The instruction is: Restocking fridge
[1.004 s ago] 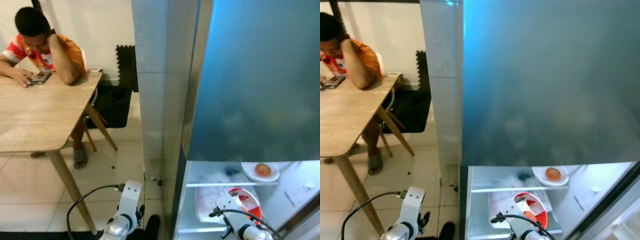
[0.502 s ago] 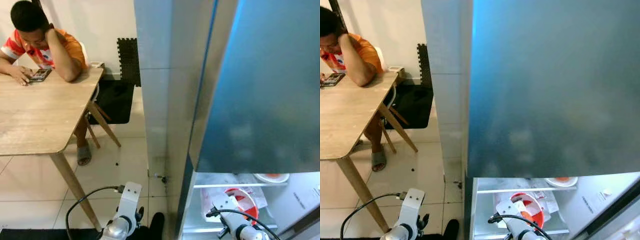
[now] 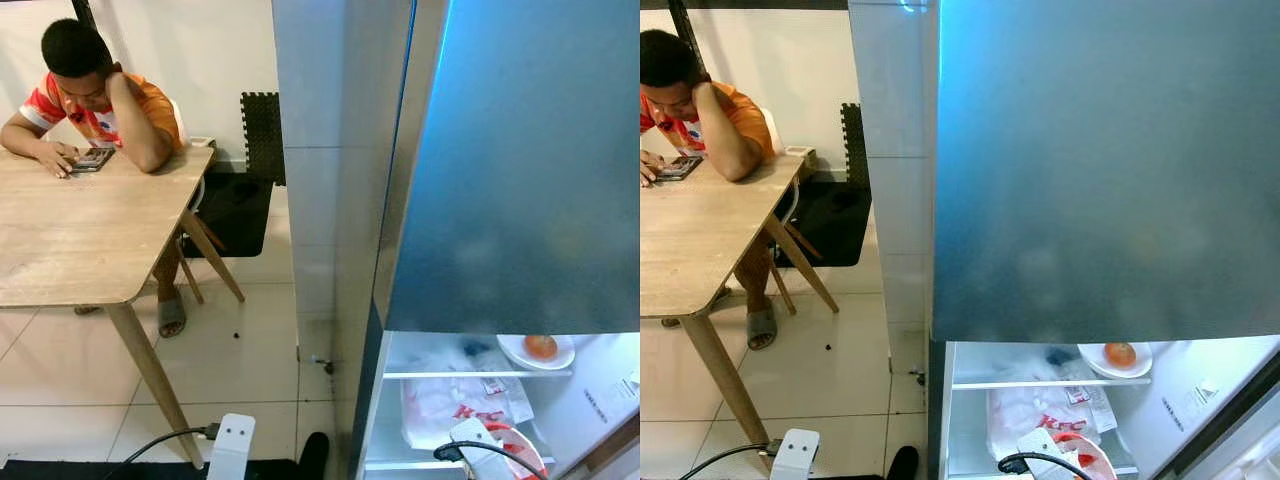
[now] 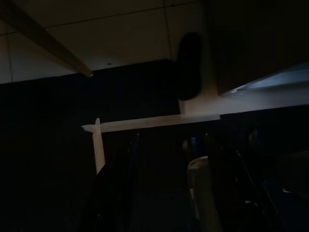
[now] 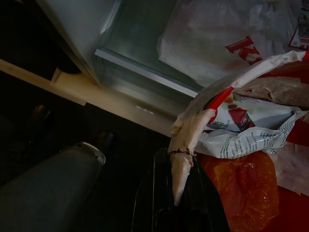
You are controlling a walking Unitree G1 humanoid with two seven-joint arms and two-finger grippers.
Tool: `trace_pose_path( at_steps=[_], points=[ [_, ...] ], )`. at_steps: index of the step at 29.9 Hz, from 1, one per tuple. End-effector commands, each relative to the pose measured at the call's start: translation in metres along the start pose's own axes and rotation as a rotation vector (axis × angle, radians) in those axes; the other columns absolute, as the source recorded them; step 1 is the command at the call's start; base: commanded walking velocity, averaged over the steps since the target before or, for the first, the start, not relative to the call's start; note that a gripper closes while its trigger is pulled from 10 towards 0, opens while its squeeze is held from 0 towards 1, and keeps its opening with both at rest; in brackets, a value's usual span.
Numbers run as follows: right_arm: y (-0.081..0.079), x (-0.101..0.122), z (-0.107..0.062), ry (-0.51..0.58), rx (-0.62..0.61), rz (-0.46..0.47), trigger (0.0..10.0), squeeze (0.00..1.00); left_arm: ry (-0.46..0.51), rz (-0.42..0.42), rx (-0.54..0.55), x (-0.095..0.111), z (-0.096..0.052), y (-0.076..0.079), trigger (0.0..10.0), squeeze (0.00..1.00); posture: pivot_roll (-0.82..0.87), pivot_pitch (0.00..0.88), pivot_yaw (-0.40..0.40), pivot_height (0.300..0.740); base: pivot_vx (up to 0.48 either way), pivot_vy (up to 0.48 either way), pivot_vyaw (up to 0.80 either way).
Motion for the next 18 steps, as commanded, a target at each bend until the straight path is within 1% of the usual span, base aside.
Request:
trace_pose_path(
  at_steps=[1, 3, 8, 10, 13, 18],
  points=[
    [0.002, 0.009, 0.0, 0.027, -0.018, 0.005, 10.0, 0.0, -0.01, -0.009, 0.001, -0.004, -0.001, -0.003, 10.0, 0.0, -0.02, 0.0, -0.024, 0.74, 0.0, 0.0, 0.0],
    [0.0, 0.01, 0.001, 0.028, -0.021, 0.004, 10.0, 0.0, -0.009, -0.001, -0.016, -0.003, -0.001, -0.001, 10.0, 0.0, -0.02, 0.0, -0.024, 0.74, 0.0, 0.0, 0.0],
    [0.001, 0.006, 0.0, 0.024, -0.024, 0.005, 10.0, 0.0, -0.02, 0.005, -0.027, -0.005, -0.001, 0.002, 10.0, 0.0, -0.02, 0.0, -0.026, 0.74, 0.0, 0.0, 0.0],
    [-0.001, 0.001, 0.0, 0.019, -0.023, 0.007, 10.0, 0.0, -0.049, -0.001, -0.03, -0.014, -0.002, 0.003, 10.0, 0.0, -0.02, 0.0, -0.026, 0.74, 0.0, 0.0, 0.0],
    [-0.004, 0.0, 0.001, 0.017, -0.019, 0.003, 10.0, 0.0, -0.057, -0.004, -0.03, -0.017, -0.003, 0.002, 10.0, 0.0, -0.01, 0.0, -0.028, 0.74, 0.0, 0.0, 0.0],
    [-0.006, 0.002, 0.001, 0.019, -0.019, -0.002, 10.0, 0.0, -0.059, -0.005, -0.031, -0.018, -0.003, 0.0, 10.0, 0.0, -0.02, 0.0, -0.028, 0.74, 0.0, -0.292, 0.0]
  ],
)
Point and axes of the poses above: a point about 5 cm out from each wrist's last joint towards the gripper, its own z axis pointing out of the wrist towards the gripper, its own x axis along the axis of the wrist's last joint, y = z × x, the point moved 1 cm from there along z, pointing out of the wrist towards the gripper, and after that the axes turned 14 degrees about z, right-handed, at the moved point
